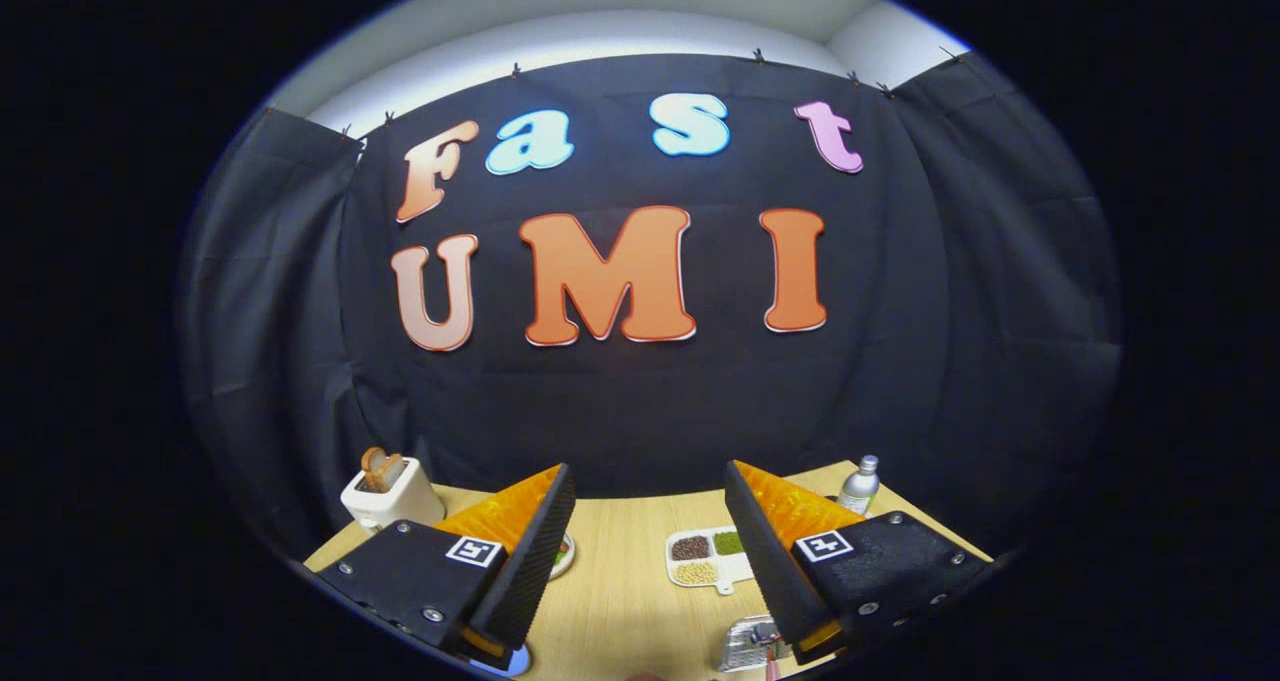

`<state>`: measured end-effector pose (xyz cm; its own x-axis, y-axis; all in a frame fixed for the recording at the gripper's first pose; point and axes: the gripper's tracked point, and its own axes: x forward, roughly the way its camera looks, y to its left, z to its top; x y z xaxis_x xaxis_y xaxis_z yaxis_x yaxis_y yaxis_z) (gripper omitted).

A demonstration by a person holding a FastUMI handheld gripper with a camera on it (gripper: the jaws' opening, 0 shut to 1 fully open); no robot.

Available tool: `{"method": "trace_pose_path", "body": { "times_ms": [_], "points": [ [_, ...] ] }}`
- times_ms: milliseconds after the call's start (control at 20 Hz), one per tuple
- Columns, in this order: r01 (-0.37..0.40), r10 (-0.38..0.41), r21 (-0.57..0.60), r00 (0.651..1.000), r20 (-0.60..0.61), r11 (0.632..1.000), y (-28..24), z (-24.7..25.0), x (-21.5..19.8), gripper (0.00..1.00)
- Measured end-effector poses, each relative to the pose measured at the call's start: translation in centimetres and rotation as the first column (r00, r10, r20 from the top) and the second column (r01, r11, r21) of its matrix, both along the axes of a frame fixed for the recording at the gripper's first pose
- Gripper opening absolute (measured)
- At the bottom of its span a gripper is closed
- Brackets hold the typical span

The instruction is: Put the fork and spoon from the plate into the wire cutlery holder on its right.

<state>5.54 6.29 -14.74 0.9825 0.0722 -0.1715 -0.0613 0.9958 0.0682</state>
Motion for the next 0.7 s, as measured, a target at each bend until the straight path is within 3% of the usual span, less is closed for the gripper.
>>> {"method": "trace_pose_path", "body": {
  "times_ms": [150, 400, 550, 700],
  "points": [
    [-0.058, 0.058, -0.018, 0.997, 0.041, 0.998, 4.3, 0.5, -0.5, 0.92],
    [-0.196, 0.194, -0.008, 0.977, -0.09, 0.981, 12.9, -4.2, -2.3, 0.92],
    [-0.267, 0.264, 0.004, 0.948, -0.179, 0.964, 17.1, -7.2, -3.5, 0.92],
    [-0.333, 0.329, 0.046, 0.885, -0.33, 0.942, 20.7, -11.6, -5.8, 0.93]
  ]
}}
